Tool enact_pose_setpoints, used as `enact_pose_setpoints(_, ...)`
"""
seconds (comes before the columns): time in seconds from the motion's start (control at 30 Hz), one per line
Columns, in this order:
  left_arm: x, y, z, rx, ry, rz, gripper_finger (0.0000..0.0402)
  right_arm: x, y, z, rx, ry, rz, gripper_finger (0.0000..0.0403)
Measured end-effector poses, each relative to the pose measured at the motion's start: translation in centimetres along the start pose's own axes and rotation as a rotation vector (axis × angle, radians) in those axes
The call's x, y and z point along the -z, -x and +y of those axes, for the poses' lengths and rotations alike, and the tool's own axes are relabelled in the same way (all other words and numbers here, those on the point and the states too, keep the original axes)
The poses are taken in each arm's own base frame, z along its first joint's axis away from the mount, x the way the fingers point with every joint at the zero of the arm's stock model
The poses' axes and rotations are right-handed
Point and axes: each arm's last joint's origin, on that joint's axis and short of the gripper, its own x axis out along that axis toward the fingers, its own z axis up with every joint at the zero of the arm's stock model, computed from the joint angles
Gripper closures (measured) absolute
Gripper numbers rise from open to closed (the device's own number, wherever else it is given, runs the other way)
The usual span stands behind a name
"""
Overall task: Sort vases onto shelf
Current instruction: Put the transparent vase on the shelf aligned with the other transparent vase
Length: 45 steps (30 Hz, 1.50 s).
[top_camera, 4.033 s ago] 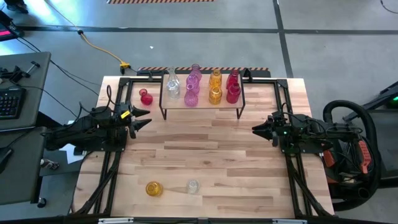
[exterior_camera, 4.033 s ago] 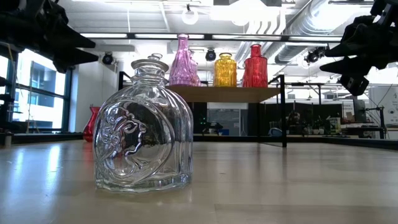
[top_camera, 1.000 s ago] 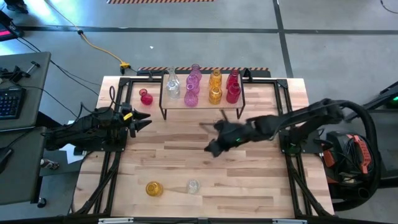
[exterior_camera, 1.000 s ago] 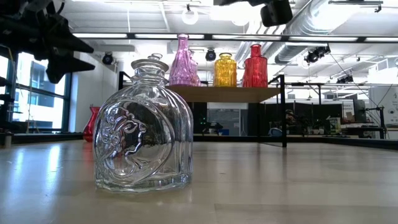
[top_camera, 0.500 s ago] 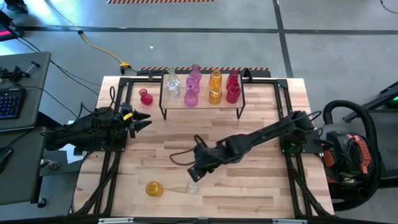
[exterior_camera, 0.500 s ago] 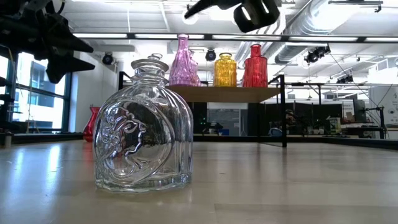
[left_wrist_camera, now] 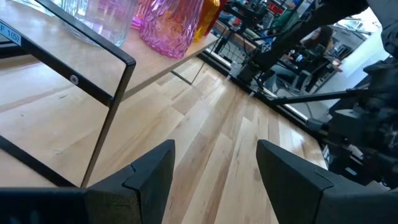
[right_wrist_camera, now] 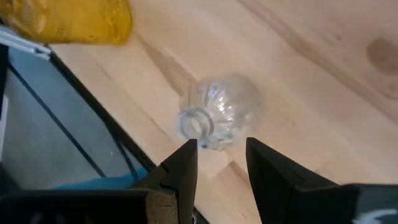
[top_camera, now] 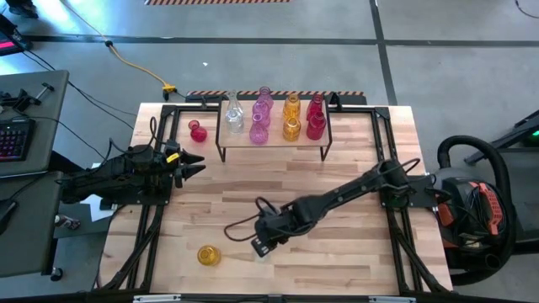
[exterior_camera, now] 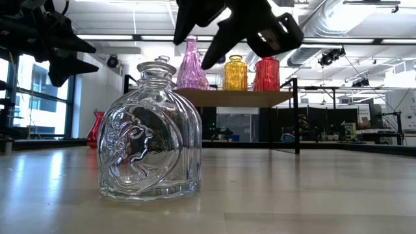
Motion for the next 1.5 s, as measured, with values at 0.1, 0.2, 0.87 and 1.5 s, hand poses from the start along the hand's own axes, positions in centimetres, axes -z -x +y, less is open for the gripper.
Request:
enact_pose_setpoints(0.1,0.0,0.0,0.0,0.0,0.0,0.001,0.0183,0.3,-0.2,0.1,-0.003,-0.014,0.0,0.0285)
enact_pose_setpoints(0.2,0.0,0.0,0.0,0.0,0.0,0.0,0.0183,0.3,-0.8,-0.1,0.013,-0.027,0.002,0.0285)
enact_pose_setpoints(0.87,0.0,0.0,0.0,-0.001,0.001,0.001,0.0183,0.7,-2.6,0.6,-0.042,-0.038,-0.078,0.0285)
enact_pose_setpoints(1.5,0.0,0.0,0.0,-0.001,0.002,0.001,0.0183,1.4,-3.0,0.3,0.008,-0.047,-0.072,0.0285)
